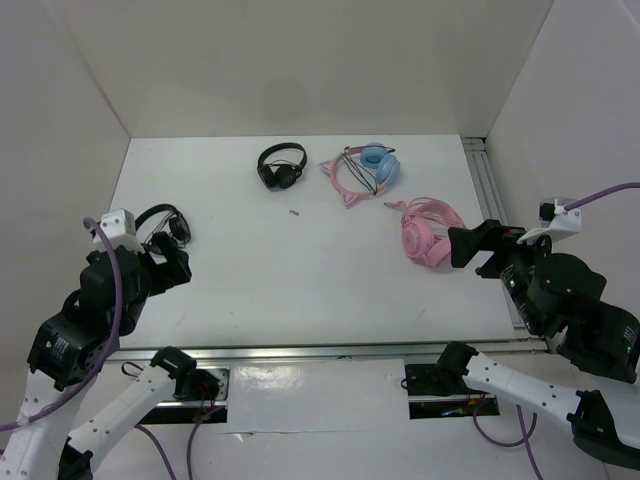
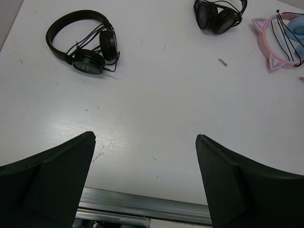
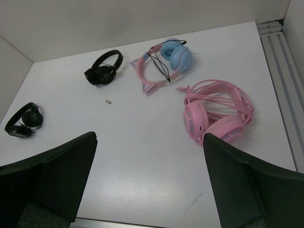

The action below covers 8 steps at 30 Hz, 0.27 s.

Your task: Wrap the headphones

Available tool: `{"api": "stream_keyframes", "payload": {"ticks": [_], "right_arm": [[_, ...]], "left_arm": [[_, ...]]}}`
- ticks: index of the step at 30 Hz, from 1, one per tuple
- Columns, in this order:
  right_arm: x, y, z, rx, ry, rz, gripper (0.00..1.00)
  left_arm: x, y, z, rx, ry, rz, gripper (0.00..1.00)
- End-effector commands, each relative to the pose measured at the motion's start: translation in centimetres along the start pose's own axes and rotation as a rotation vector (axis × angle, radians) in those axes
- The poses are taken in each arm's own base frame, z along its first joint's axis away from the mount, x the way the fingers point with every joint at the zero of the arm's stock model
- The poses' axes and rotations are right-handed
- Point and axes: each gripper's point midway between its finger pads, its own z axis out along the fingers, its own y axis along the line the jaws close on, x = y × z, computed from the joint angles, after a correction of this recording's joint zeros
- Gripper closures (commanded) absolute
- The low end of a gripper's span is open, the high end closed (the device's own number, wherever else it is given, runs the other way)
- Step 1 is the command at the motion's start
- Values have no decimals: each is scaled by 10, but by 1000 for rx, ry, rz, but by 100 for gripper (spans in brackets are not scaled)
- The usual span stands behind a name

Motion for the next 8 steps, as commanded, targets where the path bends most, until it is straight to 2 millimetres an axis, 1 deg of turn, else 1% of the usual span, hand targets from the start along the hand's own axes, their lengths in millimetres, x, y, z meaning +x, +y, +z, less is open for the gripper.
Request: {"api": "stream_keyframes", "payload": {"ticks": [1,2,3,4,8], "right_arm": [[-3,2,0,-7,-6,10,0],[-3,2,0,-7,-6,10,0],[0,5,1,-20,-1,1,0],[-2,8,2,-33,-6,11,0],[-2,10,1,-41,-2,11,0]], "left_arm": [[-9,-2,-4,14,-37,-29,0],[-9,-2,-4,14,-37,-29,0],[-9,-2,-4,14,-37,-29,0],[-9,-2,-4,14,-37,-29,0],[-9,-3,-4,22,-33,-29,0]]}}
